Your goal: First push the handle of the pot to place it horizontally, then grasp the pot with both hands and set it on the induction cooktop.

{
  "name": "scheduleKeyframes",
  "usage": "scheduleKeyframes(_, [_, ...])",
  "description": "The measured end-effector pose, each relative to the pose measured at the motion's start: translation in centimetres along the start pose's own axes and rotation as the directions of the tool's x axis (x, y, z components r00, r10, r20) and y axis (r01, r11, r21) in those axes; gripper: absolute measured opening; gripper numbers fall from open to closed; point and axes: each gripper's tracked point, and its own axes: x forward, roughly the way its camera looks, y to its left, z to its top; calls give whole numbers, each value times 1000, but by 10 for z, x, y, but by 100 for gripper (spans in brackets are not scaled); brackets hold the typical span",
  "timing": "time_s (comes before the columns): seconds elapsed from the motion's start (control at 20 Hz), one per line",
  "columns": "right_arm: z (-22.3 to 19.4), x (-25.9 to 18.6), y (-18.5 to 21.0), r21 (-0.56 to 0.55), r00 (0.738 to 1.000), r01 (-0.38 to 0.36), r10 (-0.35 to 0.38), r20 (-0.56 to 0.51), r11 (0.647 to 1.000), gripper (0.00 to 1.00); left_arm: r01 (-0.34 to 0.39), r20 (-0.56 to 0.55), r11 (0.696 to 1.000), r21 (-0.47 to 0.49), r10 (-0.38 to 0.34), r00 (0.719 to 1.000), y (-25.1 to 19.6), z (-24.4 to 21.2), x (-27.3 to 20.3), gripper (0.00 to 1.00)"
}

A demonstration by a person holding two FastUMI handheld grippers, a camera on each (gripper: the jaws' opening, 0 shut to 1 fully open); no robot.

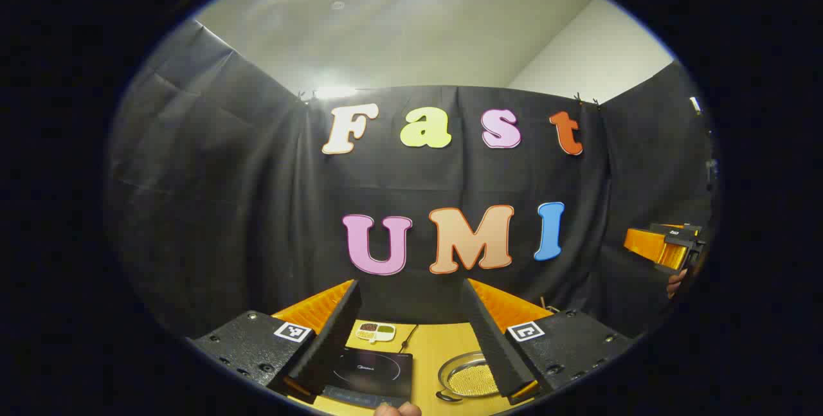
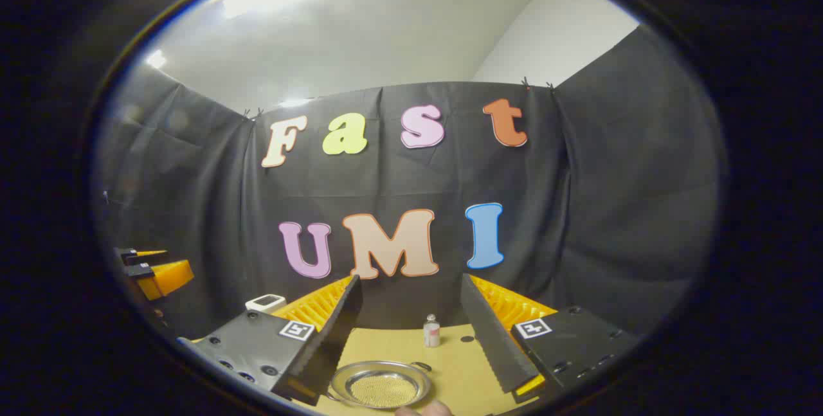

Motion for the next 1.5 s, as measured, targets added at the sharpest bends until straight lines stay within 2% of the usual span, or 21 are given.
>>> scheduleKeyframes(0.05, [-1, 0, 2, -2, 1000, 0, 0, -3, 1000, 96, 1, -3, 1000, 1, -1, 1000, 2, -1, 0, 92])
scheduleKeyframes(0.1, [-3, 0, 1, -10, 1000, 3, -3, -7, 1000, 92, 3, -1, 1000, 2, -3, 1000, 3, 0, 0, 92])
scheduleKeyframes(0.2, [-5, -2, 3, -19, 1000, 4, -4, -16, 1000, 92, 1, 2, 1000, 2, -1, 1000, 8, 2, -1, 92])
scheduleKeyframes(0.25, [-7, -2, 6, -17, 1000, 4, -5, -23, 1000, 96, 1, 1, 1000, 2, -1, 1000, 10, 0, 0, 92])
scheduleKeyframes(0.3, [-8, -3, 7, -13, 1000, 6, -6, -26, 1000, 96, 2, -4, 1000, 1, -2, 1000, 12, -2, -2, 95])
scheduleKeyframes(0.35, [-7, -1, 7, -12, 1000, 8, -8, -25, 1000, 92, 2, -12, 1000, 2, -2, 1000, 13, -6, -2, 92])
scheduleKeyframes(0.5, [-8, 1, 9, -18, 1000, 10, -11, -24, 1000, 92, 2, -19, 1000, 8, -1, 1000, 16, -7, -1, 95])
scheduleKeyframes(0.55, [-10, 1, 10, -18, 1000, 10, -10, -29, 1000, 92, 4, -21, 1000, 8, -4, 1000, 16, -8, -1, 92])
scheduleKeyframes(0.75, [-17, 2, 11, -16, 999, 13, -14, -44, 1000, 92, 22, -37, 1000, 5, -22, 999, 14, -14, 2, 95])
scheduleKeyframes(0.85, [-19, 4, 12, -20, 999, 14, -15, -51, 1000, 92, 27, -39, 1000, 4, -27, 999, 14, -16, 4, 92])
scheduleKeyframes(1.1, [-21, 9, 20, -24, 998, 17, -18, -56, 1000, 92, 40, -40, 999, 7, -40, 998, 21, -16, 6, 92])
scheduleKeyframes(1.15, [-23, 10, 23, -25, 998, 15, -17, -64, 1000, 96, 42, -40, 999, 12, -41, 998, 23, -18, 7, 92])
scheduleKeyframes(1.2, [-28, 11, 27, -28, 997, 12, -14, -76, 1000, 92, 45, -37, 999, 14, -45, 998, 25, -16, 8, 92])
scheduleKeyframes(1.4, [-44, 12, 52, -35, 992, -24, 19, -126, 999, 92, 57, -24, 998, 19, -56, 998, 37, -16, 10, 92])
scheduleKeyframes(1.45, [-45, 12, 56, -43, 991, -23, 17, -130, 999, 88, 61, -27, 998, 16, -60, 998, 39, -18, 11, 95])
scheduleKeyframes(1.5, [-46, 11, 58, -50, 991, -17, 10, -133, 999, 75, 65, -29, 998, 11, -64, 998, 41, -20, 10, 95])
